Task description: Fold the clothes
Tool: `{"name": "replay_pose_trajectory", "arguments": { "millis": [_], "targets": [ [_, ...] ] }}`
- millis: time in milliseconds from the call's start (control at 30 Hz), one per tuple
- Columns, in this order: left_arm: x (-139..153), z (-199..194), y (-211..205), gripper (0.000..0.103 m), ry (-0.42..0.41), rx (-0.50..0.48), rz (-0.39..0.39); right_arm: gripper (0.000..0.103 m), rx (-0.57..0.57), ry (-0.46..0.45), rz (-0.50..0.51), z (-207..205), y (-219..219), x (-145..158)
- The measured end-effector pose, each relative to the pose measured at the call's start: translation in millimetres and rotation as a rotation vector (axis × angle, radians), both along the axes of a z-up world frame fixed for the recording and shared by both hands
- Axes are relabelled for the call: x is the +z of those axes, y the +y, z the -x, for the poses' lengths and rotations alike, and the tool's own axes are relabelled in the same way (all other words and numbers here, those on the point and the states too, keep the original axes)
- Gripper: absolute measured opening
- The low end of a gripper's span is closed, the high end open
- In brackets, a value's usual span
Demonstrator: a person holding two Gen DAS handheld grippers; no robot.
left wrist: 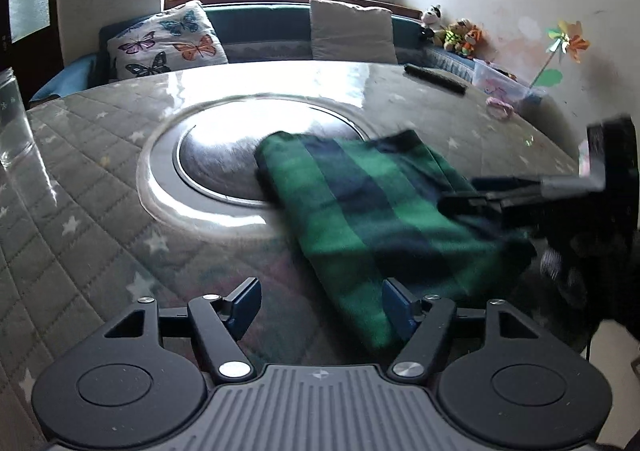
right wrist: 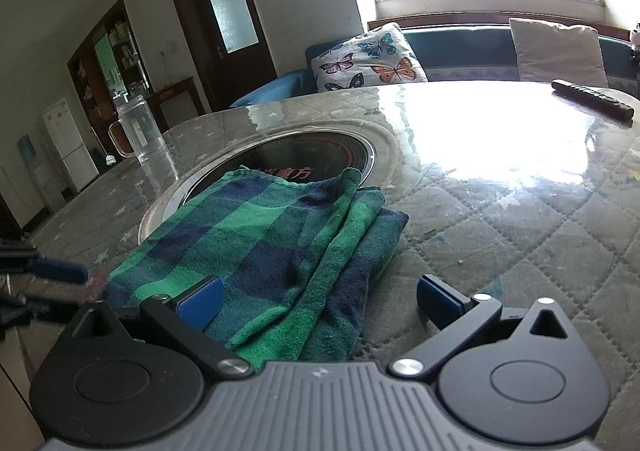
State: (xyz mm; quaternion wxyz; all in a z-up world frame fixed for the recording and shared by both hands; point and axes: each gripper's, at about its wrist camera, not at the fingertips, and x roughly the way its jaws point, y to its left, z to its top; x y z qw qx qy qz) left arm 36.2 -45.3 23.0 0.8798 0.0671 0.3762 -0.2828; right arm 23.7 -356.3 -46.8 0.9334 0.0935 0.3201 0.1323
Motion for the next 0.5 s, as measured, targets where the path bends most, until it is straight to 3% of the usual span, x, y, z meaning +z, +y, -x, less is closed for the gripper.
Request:
{"name": "replay_pose_trajectory", "arguments": {
  "millis": [167, 367, 500],
  "targets": [
    [-4, 3, 0, 0.07, -0.017, -0.01, -0.007, 0.103, -0.03, 0.004, -0.056, 10, -3, 16],
    [-5, 4, 1, 0.07, -0.021, -0.02, -0.006, 0.103, 0.089, -0.041, 0.03, 36, 27, 33],
    [-7, 5, 1, 0.07, -0.021, -0.027, -0.013, 0.103, 0.082, -0.037, 0.103, 47, 33, 26]
  ]
}}
